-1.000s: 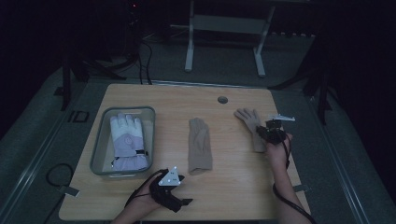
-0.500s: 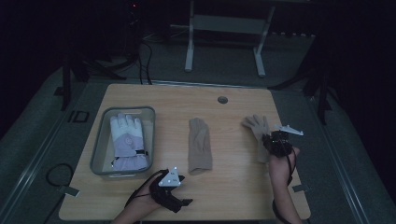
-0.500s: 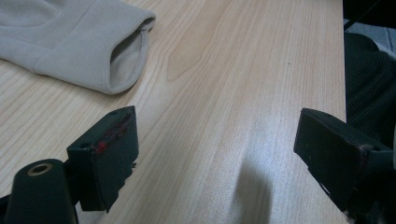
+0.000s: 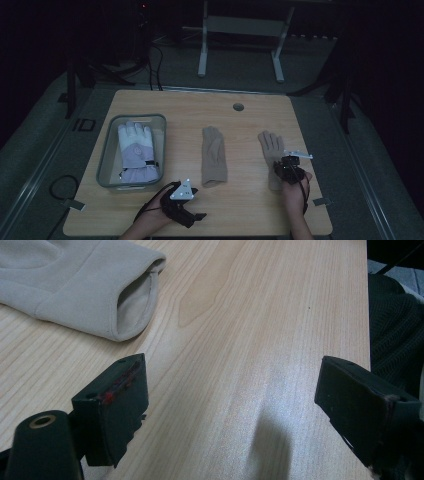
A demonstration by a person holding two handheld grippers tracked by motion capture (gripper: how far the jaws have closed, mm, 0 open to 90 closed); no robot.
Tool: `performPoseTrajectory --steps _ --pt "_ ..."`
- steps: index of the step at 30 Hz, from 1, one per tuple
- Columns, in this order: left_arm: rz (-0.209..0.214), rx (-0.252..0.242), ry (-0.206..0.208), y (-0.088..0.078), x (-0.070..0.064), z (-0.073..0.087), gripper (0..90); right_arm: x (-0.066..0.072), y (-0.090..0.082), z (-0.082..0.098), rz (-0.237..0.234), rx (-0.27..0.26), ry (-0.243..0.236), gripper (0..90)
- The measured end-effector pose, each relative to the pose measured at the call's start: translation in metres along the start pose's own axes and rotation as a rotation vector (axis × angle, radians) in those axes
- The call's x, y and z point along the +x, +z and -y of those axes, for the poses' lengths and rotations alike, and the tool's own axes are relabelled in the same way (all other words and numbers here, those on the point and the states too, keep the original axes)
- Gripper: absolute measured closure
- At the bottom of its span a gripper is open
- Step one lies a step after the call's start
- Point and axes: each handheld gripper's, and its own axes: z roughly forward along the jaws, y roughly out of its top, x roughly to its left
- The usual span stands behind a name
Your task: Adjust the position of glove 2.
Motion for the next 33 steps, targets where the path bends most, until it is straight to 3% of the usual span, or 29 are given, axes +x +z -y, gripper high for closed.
performPoseTrajectory --steps 6,11,16,17,21,24,26,33 --pt "0.004 -0.003 0.005 0.000 0.000 0.000 14.1 0.005 0.003 0.002 0.009 -0.007 -0.061 65.4" --pt "0.003 -0.002 0.006 0.000 0.000 0.000 14.0 0.000 -0.002 -0.002 -0.026 -0.005 -0.067 59.5" --pt "0.003 -0.005 0.004 -0.001 0.000 0.000 14.1 -0.012 -0.008 -0.012 -0.066 -0.020 -0.125 55.9" --pt "0.002 -0.005 0.003 -0.001 0.000 0.000 14.1 -0.015 -0.009 -0.015 -0.093 -0.030 -0.135 54.8" --pt "0.002 -0.003 0.004 0.000 0.000 0.000 14.0 -0.026 -0.016 -0.029 -0.141 -0.064 -0.214 52.6" --pt "-0.003 -0.010 0.003 -0.001 0.000 0.000 14.0 -0.033 -0.017 -0.036 -0.157 -0.090 -0.318 58.0" --pt "-0.004 -0.010 0.000 -0.001 0.001 0.001 14.0 -0.037 -0.015 -0.037 -0.186 -0.101 -0.357 57.9" --pt "-0.006 -0.007 0.010 0.000 0.000 0.000 14.0 -0.036 0.004 -0.035 -0.199 -0.039 -0.343 50.8"
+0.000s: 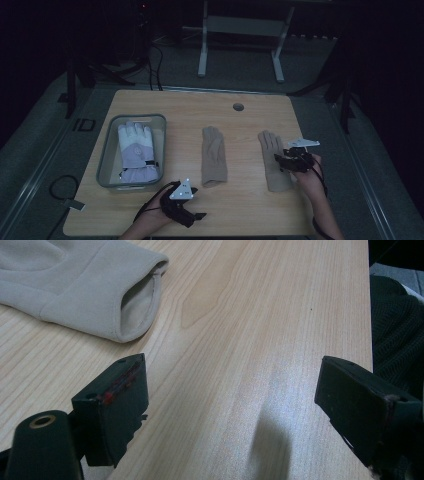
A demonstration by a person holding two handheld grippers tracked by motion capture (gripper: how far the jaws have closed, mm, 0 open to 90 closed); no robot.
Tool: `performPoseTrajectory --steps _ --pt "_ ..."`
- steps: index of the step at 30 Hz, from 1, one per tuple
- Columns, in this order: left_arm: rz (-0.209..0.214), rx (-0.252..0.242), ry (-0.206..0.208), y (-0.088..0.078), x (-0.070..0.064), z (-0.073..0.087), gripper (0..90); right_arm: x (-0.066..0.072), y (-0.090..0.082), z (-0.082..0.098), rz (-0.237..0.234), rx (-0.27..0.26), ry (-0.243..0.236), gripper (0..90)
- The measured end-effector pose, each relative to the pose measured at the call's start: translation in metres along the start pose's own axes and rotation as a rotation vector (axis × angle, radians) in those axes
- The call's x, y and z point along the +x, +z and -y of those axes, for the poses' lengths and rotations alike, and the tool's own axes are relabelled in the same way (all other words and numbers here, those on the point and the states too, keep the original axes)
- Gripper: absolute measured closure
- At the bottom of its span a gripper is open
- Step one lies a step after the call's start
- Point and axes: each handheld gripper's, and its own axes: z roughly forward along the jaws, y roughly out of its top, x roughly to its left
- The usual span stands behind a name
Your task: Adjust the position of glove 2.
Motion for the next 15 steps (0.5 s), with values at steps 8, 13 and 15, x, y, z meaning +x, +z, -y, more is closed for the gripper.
performPoseTrajectory --steps 8,13,15 --pt "0.002 -0.002 -0.004 0.000 0.000 0.000 14.0 0.000 0.023 0.013 -0.002 0.010 0.050 52.2" --pt "0.005 -0.003 -0.004 0.000 -0.001 0.000 14.0 0.006 0.021 0.021 0.030 -0.050 0.103 77.4" --pt "0.006 -0.003 -0.002 0.000 -0.001 0.000 14.0 0.011 0.021 0.019 0.065 -0.044 0.129 81.7"
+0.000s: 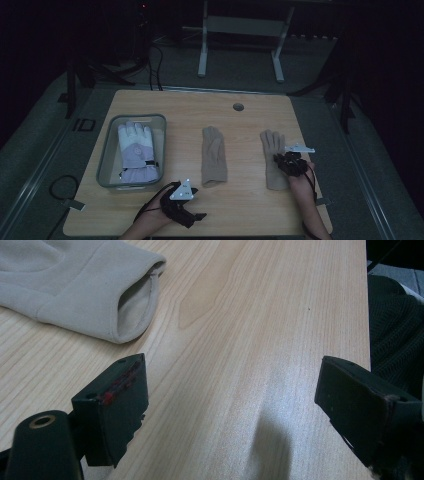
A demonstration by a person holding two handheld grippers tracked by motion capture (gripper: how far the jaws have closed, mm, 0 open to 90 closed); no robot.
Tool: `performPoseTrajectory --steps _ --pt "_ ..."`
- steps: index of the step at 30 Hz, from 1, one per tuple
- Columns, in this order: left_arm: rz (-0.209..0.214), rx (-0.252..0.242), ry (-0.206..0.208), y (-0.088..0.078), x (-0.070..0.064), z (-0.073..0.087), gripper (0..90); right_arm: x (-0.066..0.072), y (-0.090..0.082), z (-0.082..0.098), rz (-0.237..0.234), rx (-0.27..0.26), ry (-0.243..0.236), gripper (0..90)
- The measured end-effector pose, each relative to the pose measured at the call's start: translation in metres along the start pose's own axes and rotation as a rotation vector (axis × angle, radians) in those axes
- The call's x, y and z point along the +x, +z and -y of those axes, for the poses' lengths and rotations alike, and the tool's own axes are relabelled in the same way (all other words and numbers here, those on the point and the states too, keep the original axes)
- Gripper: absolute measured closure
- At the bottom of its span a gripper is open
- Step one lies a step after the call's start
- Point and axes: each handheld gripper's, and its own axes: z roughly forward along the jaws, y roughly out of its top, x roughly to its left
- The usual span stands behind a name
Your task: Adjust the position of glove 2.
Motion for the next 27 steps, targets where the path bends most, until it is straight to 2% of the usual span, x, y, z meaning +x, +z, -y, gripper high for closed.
performPoseTrajectory --steps 3,5,8,9,10,12,15,17,19,20,23,24,25,27 --pt "0.000 -0.001 0.000 0.000 0.000 0.000 14.0 0.003 -0.002 -0.003 0.019 -0.002 0.028 82.9" --pt "-0.001 0.001 0.000 0.000 0.000 0.000 14.0 0.009 -0.008 -0.010 0.043 -0.015 0.054 83.4" --pt "-0.001 0.000 -0.002 0.000 0.000 0.000 14.0 0.015 -0.015 -0.017 0.062 -0.044 0.073 83.9" --pt "0.000 0.000 -0.001 0.000 0.000 0.000 14.0 0.021 -0.024 -0.025 0.082 -0.083 0.079 84.0" --pt "0.000 0.000 -0.001 0.000 0.000 0.000 14.1 0.021 -0.024 -0.025 0.082 -0.083 0.079 84.0" --pt "0.000 0.000 -0.001 0.000 0.000 0.000 14.0 0.030 -0.035 -0.041 0.069 -0.115 0.097 84.0" --pt "0.001 0.000 0.002 0.000 0.000 0.000 14.0 0.038 -0.041 -0.050 0.070 -0.129 0.090 83.9" --pt "0.001 0.000 0.001 0.000 0.000 0.000 14.0 0.051 -0.047 -0.063 0.064 -0.141 0.088 83.9" --pt "0.001 0.000 0.003 0.000 0.000 0.000 14.0 0.061 -0.047 -0.070 0.063 -0.144 0.089 83.9" --pt "0.001 0.000 0.003 0.000 0.000 0.000 14.0 0.061 -0.047 -0.070 0.063 -0.144 0.089 83.9" --pt "0.001 0.003 0.005 0.000 0.000 0.000 14.0 0.079 -0.045 -0.080 0.056 -0.136 0.078 83.9" --pt "0.000 0.001 0.002 0.000 0.000 0.000 14.0 0.091 -0.043 -0.086 0.048 -0.134 0.072 83.9" --pt "0.000 0.001 0.002 0.000 0.000 0.000 14.0 0.091 -0.043 -0.086 0.048 -0.134 0.072 83.9" --pt "0.001 -0.001 0.001 -0.001 0.000 0.000 14.0 0.102 -0.040 -0.091 0.035 -0.128 0.061 83.8"
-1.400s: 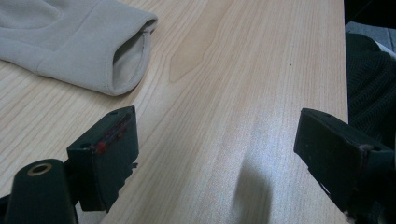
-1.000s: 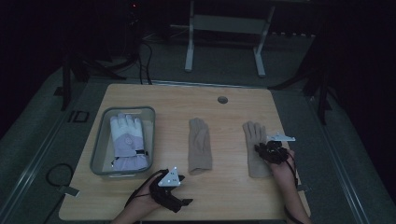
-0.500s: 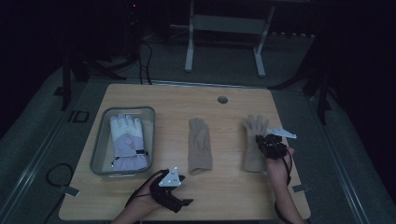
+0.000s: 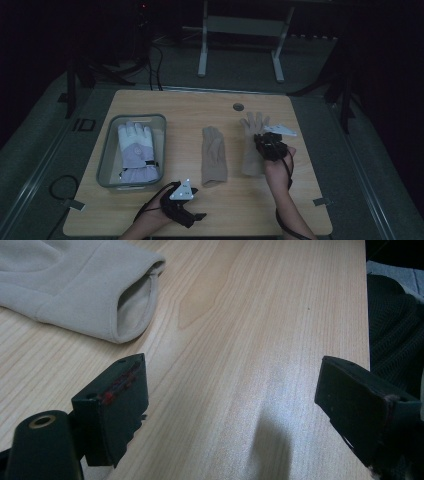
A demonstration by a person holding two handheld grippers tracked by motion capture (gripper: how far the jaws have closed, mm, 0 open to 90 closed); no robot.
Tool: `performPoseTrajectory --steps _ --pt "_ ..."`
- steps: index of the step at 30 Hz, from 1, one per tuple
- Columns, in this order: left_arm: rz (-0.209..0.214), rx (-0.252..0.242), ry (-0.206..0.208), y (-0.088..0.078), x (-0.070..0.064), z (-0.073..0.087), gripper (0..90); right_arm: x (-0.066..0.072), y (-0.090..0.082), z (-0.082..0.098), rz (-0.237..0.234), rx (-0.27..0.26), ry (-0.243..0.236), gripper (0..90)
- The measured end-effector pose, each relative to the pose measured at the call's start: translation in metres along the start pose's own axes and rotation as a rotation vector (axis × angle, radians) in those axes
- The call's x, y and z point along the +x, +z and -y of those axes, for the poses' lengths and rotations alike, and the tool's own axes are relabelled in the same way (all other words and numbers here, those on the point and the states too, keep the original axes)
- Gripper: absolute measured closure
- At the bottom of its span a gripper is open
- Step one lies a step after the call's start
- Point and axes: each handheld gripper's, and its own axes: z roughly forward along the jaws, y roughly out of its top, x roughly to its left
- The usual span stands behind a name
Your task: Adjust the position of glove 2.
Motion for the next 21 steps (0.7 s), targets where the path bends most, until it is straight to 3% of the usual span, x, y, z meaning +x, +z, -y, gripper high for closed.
performPoseTrajectory --steps 6,7,13,15,18,21 --pt "0.001 0.001 0.001 0.000 0.000 0.000 14.0 0.041 0.011 -0.010 -0.039 0.000 -0.016 83.8" --pt "0.001 0.001 0.000 0.000 0.001 0.000 14.0 0.041 0.011 -0.010 -0.039 0.000 -0.016 83.8" --pt "0.002 0.000 -0.001 0.000 0.001 0.000 14.0 0.081 0.032 -0.010 -0.073 0.027 -0.022 83.8" --pt "0.002 0.003 0.005 0.000 0.000 0.000 14.0 0.089 0.037 -0.008 -0.091 0.037 -0.009 83.8" --pt "0.004 0.003 0.008 0.000 0.000 0.000 14.0 0.098 0.044 -0.004 -0.094 0.055 -0.026 83.7" --pt "0.004 0.005 0.011 0.000 0.000 0.000 14.0 0.101 0.048 -0.001 -0.097 0.069 -0.016 83.7"
